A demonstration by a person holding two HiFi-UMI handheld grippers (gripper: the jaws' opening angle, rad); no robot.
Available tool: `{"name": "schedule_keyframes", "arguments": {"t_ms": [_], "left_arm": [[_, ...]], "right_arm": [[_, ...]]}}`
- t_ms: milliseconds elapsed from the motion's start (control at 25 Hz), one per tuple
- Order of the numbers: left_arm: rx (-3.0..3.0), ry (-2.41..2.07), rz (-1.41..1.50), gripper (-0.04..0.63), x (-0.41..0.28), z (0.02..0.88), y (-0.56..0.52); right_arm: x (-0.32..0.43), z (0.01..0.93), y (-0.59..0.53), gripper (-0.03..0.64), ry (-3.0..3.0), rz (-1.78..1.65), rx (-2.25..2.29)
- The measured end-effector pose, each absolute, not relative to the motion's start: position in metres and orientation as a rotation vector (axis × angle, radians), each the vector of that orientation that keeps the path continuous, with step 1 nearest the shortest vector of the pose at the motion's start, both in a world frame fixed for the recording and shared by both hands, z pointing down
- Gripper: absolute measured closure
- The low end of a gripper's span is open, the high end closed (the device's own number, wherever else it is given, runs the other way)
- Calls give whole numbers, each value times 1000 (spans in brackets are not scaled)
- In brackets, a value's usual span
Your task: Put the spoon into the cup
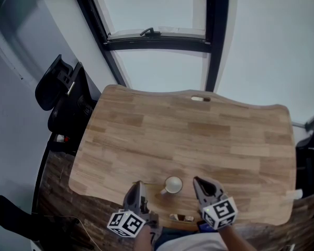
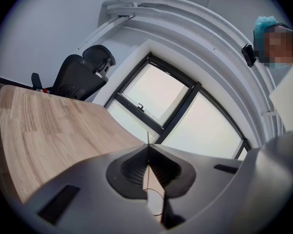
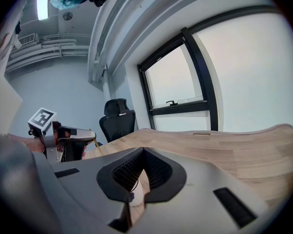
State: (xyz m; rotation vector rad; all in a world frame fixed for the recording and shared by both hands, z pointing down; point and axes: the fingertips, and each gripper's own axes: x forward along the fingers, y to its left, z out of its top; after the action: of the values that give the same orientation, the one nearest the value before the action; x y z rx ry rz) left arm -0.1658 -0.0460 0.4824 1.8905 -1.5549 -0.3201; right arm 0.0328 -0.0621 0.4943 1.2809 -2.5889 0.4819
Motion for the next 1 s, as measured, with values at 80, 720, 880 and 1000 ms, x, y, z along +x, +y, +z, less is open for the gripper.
{"name": "schedule_keyframes", "arguments": {"t_ms": [80, 720, 880, 1000], "left_arm": [[1885, -1556, -321, 592, -165, 483, -46], [1859, -1555, -298, 592, -161, 497, -49], [1854, -1552, -298, 592, -161, 501, -50], [1847, -1551, -300, 592, -162, 503, -51]], "right_arm": [[34, 498, -60, 620, -2575, 492, 1269], [41, 501, -65, 620, -2566, 493, 1276], [41, 506, -64, 620, -2561, 509, 1265], [40, 507, -66, 620, -2559, 509, 1263]]}}
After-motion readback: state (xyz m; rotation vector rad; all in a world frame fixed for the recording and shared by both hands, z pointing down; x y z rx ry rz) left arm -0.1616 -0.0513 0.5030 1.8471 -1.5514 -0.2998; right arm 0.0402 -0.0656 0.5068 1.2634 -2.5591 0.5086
